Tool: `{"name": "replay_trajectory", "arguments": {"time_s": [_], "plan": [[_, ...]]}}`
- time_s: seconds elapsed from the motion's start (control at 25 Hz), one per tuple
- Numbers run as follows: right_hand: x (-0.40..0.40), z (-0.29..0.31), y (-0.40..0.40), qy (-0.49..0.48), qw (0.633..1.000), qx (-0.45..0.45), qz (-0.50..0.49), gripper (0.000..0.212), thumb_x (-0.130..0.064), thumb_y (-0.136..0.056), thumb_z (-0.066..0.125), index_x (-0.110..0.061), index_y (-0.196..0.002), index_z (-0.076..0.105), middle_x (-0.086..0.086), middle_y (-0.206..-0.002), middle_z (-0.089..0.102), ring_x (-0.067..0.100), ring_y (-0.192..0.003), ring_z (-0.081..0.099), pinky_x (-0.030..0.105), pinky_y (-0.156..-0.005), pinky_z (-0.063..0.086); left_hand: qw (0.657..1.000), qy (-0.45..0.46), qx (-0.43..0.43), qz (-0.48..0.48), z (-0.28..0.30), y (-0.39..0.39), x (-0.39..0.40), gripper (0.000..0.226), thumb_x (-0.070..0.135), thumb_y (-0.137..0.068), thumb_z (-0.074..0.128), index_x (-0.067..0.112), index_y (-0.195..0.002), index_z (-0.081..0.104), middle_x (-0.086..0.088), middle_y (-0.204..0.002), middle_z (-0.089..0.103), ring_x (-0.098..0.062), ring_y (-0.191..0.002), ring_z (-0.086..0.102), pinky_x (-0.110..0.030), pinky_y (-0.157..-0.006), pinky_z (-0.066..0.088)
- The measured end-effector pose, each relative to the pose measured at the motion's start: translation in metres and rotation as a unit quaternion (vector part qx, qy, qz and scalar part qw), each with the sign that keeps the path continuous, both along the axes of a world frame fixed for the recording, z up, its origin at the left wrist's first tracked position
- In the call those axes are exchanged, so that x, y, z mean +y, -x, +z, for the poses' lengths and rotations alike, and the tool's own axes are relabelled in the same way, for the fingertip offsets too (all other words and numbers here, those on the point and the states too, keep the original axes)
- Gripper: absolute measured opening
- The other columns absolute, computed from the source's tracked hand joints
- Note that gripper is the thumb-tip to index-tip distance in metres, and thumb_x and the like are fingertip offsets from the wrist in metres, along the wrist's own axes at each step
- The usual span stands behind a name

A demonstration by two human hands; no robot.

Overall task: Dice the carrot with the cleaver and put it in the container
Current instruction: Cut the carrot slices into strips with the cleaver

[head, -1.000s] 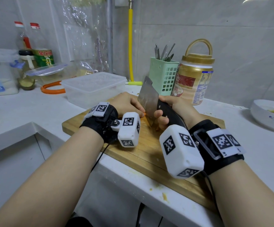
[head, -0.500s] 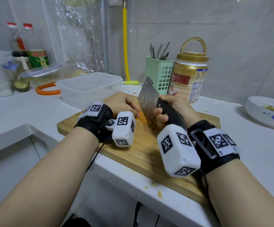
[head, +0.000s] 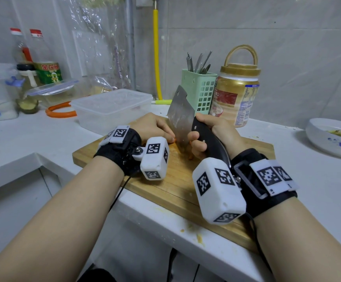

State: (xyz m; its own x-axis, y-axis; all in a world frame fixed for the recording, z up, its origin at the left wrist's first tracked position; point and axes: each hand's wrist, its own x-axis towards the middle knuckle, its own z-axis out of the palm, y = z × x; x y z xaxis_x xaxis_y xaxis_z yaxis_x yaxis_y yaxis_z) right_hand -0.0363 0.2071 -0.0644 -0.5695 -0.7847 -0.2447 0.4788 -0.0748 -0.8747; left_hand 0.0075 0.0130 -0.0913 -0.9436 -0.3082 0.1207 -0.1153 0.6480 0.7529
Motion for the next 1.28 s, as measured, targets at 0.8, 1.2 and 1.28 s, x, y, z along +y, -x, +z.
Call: {"name": "replay_trajectory", "arguments": {"time_s": [0.8, 1.2, 1.28], "plan": [[-0.008, 0.001, -0.007, -0.057, 0.995, 0.076, -0.023, 0.025, -0.03, -0.098, 0.051, -0.01, -0.11, 0.045, 0.009, -0.057, 0.045, 0.016, -0.029, 0.039, 0.015, -0.033, 0.034, 1.0, -0.015, -0.005, 0.006, 0.004, -0.006, 0.007, 0.017, 0.015, -0.074, 0.082, 0.027, -0.064, 0.077, 0.012, -0.07, 0.072, -0.011, -0.084, 0.066, -0.039, -0.094, 0.052], [-0.015, 0.006, -0.002, -0.079, 0.995, 0.056, -0.006, 0.023, -0.029, -0.1, 0.046, -0.012, -0.114, 0.043, 0.007, -0.057, 0.042, 0.014, -0.027, 0.037, 0.013, -0.031, 0.032, 1.0, -0.018, -0.01, 0.018, 0.004, -0.005, 0.006, 0.02, 0.015, -0.073, 0.083, 0.029, -0.06, 0.077, 0.004, -0.077, 0.075, -0.021, -0.096, 0.069, -0.045, -0.097, 0.051], [-0.015, 0.004, -0.001, -0.077, 0.996, 0.052, -0.009, 0.023, -0.03, -0.099, 0.047, -0.013, -0.115, 0.043, 0.007, -0.057, 0.043, 0.015, -0.028, 0.037, 0.014, -0.032, 0.032, 1.0, -0.016, -0.01, 0.022, 0.004, -0.005, 0.006, 0.021, 0.016, -0.073, 0.082, 0.03, -0.059, 0.076, 0.003, -0.081, 0.075, -0.02, -0.097, 0.068, -0.045, -0.098, 0.05]]}}
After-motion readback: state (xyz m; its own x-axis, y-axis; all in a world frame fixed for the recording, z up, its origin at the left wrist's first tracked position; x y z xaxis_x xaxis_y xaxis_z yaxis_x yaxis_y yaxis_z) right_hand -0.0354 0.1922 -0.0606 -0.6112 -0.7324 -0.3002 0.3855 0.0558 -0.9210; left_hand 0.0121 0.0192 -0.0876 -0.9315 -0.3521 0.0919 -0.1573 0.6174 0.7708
